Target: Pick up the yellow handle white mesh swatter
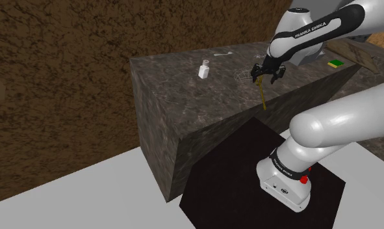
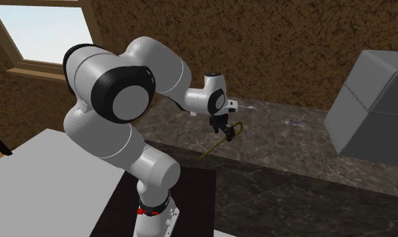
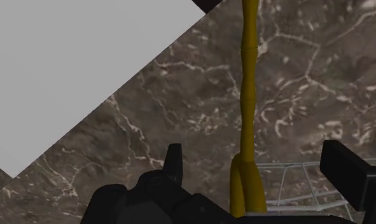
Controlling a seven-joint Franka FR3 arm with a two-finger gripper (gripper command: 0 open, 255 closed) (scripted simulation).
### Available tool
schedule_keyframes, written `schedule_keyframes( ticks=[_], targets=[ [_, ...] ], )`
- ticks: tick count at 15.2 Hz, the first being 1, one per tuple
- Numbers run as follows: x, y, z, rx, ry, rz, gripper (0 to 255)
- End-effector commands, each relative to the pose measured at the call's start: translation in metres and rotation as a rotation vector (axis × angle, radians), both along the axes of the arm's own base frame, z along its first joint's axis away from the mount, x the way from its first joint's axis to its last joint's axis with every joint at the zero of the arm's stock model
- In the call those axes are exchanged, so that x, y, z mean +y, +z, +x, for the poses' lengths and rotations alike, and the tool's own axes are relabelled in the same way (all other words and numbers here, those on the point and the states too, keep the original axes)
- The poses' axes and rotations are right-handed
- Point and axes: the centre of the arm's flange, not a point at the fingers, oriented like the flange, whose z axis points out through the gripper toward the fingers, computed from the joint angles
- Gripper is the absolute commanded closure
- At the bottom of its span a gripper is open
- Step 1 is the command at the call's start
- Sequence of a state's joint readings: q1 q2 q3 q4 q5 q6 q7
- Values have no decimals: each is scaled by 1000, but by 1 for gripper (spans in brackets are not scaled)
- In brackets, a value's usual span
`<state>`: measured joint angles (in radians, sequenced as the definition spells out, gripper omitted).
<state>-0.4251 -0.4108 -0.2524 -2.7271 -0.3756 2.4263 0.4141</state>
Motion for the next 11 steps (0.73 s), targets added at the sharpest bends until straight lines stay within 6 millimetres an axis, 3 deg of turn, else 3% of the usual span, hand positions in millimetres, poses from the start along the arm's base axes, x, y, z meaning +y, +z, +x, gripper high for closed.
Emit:
schedule_keyframes(
  ticks=[1,3,5,6,11],
  targets=[
    [0,-12,-1,-1,-1,-1,0],
    [0,-26,-1,-1,-1,-1,0],
    [0,-26,-1,-1,-1,0,0],
    [0,-26,-1,-1,-1,0,255],
    [0,-26,-1,-1,-1,0,255]
  ],
)
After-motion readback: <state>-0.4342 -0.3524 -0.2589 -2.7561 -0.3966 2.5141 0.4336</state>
